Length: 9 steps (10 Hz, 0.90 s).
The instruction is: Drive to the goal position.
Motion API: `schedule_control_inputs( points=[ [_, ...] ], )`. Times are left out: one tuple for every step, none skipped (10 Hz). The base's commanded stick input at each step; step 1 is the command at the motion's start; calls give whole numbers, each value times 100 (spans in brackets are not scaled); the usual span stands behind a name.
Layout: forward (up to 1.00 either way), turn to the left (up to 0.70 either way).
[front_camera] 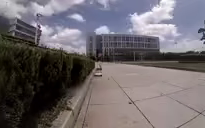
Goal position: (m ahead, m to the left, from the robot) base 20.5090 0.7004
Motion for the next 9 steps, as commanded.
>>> schedule_control_inputs(
  points=[
    [4, 0],
    [4, 0],
    [4, 0],
    [4, 0],
    [4, 0],
    [4, 0],
    [4, 0],
    [4, 0],
    [4, 0]
  ],
)
